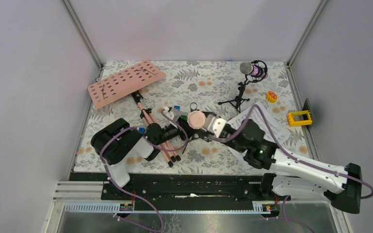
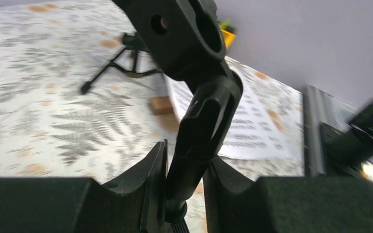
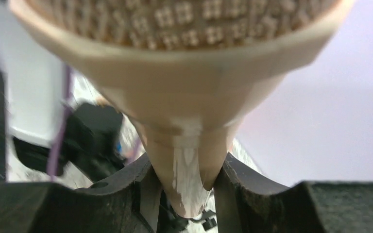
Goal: Pack up the instrument practice props
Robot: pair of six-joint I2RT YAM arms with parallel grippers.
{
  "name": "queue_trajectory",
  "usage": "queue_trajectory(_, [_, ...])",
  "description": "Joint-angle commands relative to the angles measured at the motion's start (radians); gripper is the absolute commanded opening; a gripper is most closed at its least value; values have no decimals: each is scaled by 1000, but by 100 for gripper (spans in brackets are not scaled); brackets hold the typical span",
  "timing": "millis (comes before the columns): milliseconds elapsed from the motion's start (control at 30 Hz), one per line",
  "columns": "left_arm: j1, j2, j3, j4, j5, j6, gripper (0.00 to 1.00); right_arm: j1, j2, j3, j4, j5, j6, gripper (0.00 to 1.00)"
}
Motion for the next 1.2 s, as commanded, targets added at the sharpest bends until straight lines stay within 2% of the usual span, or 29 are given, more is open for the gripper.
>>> queue_trajectory(0, [67, 92, -49, -80, -228, -91, 0, 41, -101, 125, 63, -116, 45, 0])
queue_trajectory(233, [67, 97, -55, -63, -215, -86, 0, 40, -138, 160, -3, -121, 56, 0])
queue_trajectory(467, [67, 97, 15, -27, -38, -51, 0, 41, -178, 133, -109, 83, 150, 0])
queue_trajectory(567, [68, 96, 108, -72, 9, -52, 0, 41, -219, 90, -140, 110, 200, 0])
queue_trajectory(833, [94, 126, 394, -319, -6, -14, 0, 41, -359, -29, -186, 170, 273, 0])
queue_trajectory(933, [126, 200, 507, -314, 9, -41, 0, 41, -399, -60, -206, 185, 286, 0])
queue_trajectory(1067, [166, 300, 632, -214, 69, -117, 0, 41, -439, -78, -247, 206, 301, 0])
queue_trajectory(1167, [179, 335, 728, -221, 104, -113, 0, 41, -466, -92, -264, 224, 307, 0])
